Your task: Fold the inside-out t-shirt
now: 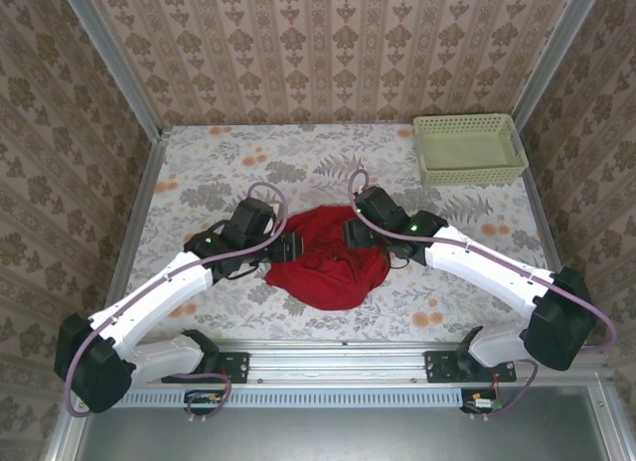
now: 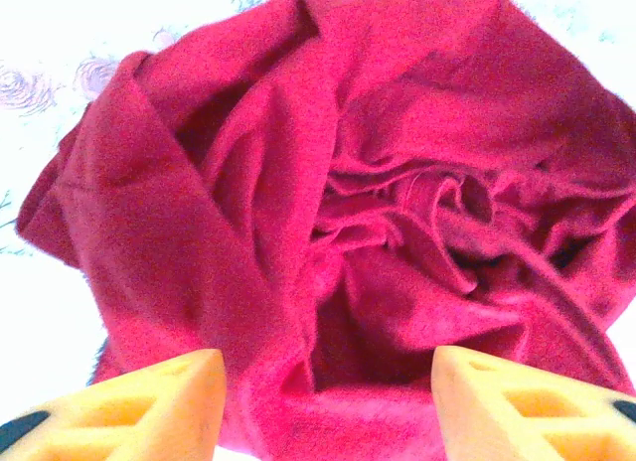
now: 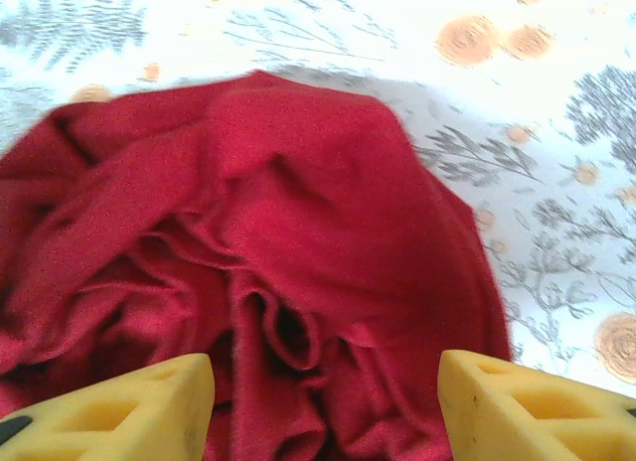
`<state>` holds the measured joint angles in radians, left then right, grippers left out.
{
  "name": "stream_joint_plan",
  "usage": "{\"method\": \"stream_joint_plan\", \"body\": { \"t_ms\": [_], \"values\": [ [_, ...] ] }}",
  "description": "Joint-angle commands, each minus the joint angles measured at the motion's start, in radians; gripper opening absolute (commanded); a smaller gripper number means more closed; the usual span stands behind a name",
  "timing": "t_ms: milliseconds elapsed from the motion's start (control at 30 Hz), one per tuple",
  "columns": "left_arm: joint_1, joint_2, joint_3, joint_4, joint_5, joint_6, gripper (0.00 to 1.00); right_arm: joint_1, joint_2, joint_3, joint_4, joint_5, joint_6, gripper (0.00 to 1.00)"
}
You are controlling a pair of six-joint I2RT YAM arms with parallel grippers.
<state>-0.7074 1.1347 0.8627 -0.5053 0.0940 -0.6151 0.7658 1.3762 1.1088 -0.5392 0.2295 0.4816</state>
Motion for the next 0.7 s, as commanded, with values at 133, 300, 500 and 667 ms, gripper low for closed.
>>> {"method": "stream_joint_plan", "body": {
  "t_ms": [133, 300, 500, 667],
  "values": [
    [-0.001, 0.127, -0.067, 0.133, 0.038, -0.124, 0.54, 0.019, 0.171, 0.054, -0.042, -0.117, 0.062, 0.54],
    [-0.001, 0.13, -0.124, 0.163, 0.033, -0.136, 0.53, 0.014, 0.286, 0.124, -0.082, -0.125, 0.081, 0.53],
    [0.001, 0.116, -0.177, 0.18, 0.03, -0.142, 0.53, -0.006, 0.389, 0.165, -0.075, -0.139, 0.085, 0.53],
    [0.001, 0.105, -0.221, 0.21, 0.038, -0.151, 0.53, -0.007, 0.456, 0.207, -0.071, -0.153, 0.07, 0.49]
  ]
}}
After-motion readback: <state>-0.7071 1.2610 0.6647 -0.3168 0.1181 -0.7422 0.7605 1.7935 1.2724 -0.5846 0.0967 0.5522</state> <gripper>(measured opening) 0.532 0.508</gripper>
